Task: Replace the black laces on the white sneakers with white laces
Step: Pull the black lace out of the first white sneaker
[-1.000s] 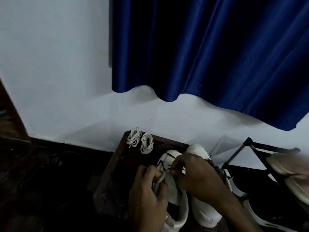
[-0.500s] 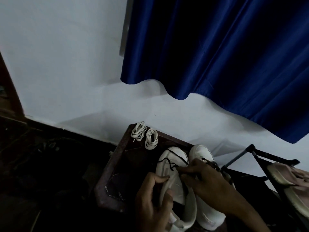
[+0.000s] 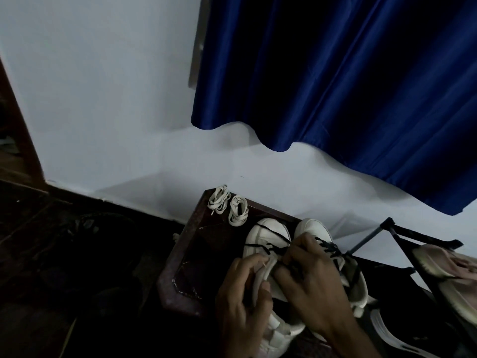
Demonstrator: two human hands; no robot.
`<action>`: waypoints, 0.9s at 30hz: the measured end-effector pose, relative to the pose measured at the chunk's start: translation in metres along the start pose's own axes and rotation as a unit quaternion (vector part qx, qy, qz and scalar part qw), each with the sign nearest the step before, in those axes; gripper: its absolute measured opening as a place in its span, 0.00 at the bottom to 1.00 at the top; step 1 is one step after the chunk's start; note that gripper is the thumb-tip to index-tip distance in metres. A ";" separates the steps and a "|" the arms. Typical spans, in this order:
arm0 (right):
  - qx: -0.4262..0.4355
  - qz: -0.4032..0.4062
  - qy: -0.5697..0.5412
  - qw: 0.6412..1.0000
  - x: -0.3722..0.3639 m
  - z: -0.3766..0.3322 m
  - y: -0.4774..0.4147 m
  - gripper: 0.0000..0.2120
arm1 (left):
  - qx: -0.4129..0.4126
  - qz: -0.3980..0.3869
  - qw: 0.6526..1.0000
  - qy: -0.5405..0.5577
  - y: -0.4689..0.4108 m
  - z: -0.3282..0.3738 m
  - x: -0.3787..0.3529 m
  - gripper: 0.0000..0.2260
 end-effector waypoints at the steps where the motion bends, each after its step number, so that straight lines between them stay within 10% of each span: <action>1: -0.002 0.009 -0.020 1.000 0.005 -0.001 0.002 0.08 | -0.008 -0.003 1.000 0.003 0.000 0.001 0.000 0.15; 27: -0.047 0.002 0.026 0.999 -0.015 0.009 0.001 0.11 | -0.086 -0.102 0.990 0.044 0.006 0.017 -0.003 0.18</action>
Point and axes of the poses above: each hand's wrist, its own y-axis away from the middle knuckle, its own x-axis out of the back of the hand, z = x × y, the point moved 6 cm from there along -y, towards the middle knuckle, and after that the axes turned 12 degrees about -x, right-handed, at the moved point
